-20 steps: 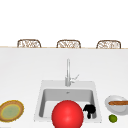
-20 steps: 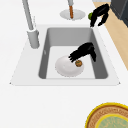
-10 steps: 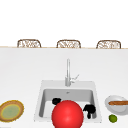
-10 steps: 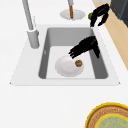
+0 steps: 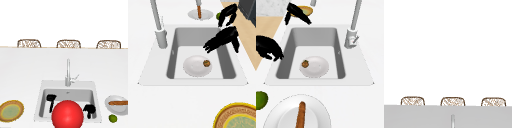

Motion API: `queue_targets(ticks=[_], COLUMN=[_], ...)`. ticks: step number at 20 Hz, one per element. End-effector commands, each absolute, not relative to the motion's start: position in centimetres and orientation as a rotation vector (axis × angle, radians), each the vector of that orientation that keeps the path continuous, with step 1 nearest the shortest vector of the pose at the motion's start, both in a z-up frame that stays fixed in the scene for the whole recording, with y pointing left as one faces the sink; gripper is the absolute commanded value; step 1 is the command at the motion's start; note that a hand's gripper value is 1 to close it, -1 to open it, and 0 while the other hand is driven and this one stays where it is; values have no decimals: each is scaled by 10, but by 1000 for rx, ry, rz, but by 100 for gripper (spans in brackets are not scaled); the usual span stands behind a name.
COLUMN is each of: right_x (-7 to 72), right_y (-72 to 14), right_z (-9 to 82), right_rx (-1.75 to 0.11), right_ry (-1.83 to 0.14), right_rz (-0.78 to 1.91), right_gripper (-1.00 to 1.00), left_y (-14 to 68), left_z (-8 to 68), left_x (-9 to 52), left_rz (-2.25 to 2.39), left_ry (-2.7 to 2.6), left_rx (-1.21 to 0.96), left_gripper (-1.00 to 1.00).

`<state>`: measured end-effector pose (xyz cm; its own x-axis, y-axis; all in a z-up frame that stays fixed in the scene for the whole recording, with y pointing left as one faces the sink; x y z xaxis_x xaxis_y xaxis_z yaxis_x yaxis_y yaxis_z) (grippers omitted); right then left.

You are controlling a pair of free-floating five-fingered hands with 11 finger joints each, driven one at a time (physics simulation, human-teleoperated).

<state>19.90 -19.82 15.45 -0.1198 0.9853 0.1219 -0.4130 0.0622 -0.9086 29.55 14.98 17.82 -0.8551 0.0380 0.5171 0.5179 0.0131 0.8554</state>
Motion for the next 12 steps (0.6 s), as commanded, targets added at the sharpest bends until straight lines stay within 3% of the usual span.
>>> queue_targets(ticks=[1, 12], right_x=[199, 199], right_y=[-198, -198], right_z=[155, 155], right_rx=[-756, -756], right_ry=[-1034, -1034], right_rz=[1411, 1411], right_gripper=[0, 0], left_y=[165, 202], left_z=[209, 280], left_x=[282, 228], left_rz=[-1854, -1845], left_ry=[-1963, -1952], left_rx=[-560, -554], left_gripper=[-100, -100])
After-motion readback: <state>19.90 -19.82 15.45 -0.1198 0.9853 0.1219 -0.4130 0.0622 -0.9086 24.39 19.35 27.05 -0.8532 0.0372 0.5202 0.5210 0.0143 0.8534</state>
